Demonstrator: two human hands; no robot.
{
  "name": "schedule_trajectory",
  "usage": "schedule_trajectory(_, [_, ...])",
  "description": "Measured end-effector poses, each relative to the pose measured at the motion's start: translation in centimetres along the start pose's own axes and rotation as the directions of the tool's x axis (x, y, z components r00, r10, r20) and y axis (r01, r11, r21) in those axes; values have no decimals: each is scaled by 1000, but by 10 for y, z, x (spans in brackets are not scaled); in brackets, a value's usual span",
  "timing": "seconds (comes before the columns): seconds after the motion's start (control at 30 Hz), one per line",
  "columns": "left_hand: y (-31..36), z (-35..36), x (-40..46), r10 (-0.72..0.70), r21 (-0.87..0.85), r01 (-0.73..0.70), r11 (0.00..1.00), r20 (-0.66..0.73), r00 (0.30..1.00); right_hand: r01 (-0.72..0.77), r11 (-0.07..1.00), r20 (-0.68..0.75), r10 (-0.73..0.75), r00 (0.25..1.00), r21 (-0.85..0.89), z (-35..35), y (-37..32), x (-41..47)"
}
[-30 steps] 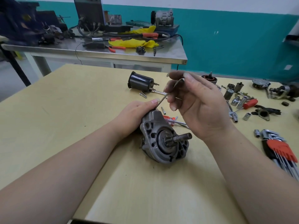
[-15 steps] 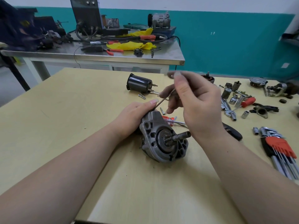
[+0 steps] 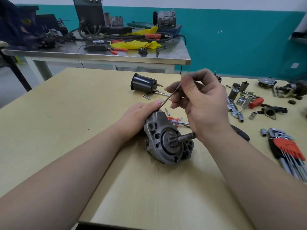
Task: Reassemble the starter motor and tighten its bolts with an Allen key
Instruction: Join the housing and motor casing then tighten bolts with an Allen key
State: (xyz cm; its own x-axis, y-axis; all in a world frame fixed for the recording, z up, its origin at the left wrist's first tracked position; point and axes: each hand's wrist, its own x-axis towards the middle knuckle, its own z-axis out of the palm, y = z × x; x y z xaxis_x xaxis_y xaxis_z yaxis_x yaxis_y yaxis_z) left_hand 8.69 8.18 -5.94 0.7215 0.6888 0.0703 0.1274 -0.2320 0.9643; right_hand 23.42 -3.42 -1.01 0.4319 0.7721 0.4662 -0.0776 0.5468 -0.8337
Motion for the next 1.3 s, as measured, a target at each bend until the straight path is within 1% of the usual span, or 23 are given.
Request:
schedule_trajectory(0.1, [0,0,1,19,-3,-19,1000,-8,1000,71,995,20,-70,997,-64,4,2,-3])
schedule_trajectory(0.17, [-1,1,2,19,-11,-19,1000,-17,1000,54,996,48,-51,998,-71,6,2,-4])
schedule_trajectory(0.27, [-2,0,3,29,7,-29,1000,-14,999,42,994,51,-37,998,-96,7,1,-3])
schedule_trajectory(0.37, [-1,-1,1,20,27,-20,999,5,1000,77,991,-24,-80,997,-108,7,5,-4])
schedule_trajectory(0.43, [1,-1,-1,10,11,-11,1000,6,1000,103,985,-74,-115,991,-141,7,9,-5])
schedule_trajectory(0.5, [3,0,-1,14,6,-14,1000,0,1000,100,982,-89,-115,989,-160,6,10,-3])
schedule_trajectory(0.57, [4,0,0,26,31,-26,999,-8,1000,93,983,-50,-102,994,-161,3,10,-2])
schedule_trajectory(0.67, [4,0,-1,23,48,-22,999,-26,999,72,989,84,-61,995,-129,-3,4,1])
schedule_trajectory(0.73, [3,-1,-1,16,44,-15,999,-32,999,7,998,174,3,985,-56,-6,1,2])
schedule_trajectory(0.77, [2,-1,-1,10,40,-8,999,-34,999,-29,999,197,33,980,-28,-7,-1,3])
schedule_trajectory(0.83, [3,-1,-1,-17,44,19,999,-40,999,-75,997,207,73,976,5,-7,-4,5])
schedule_trajectory(0.93, [3,-2,-1,-45,44,47,998,-37,998,-93,996,235,86,968,17,-6,-5,5])
schedule_trajectory(0.97, [2,-3,-1,-44,44,45,998,-29,999,-85,996,223,83,971,-3,-5,-5,3])
schedule_trajectory(1.07, [-3,-10,0,-29,43,31,999,-42,999,-37,994,111,48,993,-102,1,-3,0])
schedule_trajectory(1.13, [-9,-15,0,-15,-11,14,1000,-47,999,-9,989,85,22,996,-149,8,0,2])
schedule_trajectory(1.2, [-13,-22,2,-8,-56,4,998,-59,998,-11,981,117,34,992,-192,15,-1,10])
schedule_trajectory(1.3, [-18,-31,5,18,-65,-24,998,-95,995,-34,973,207,83,975,-228,23,-4,21])
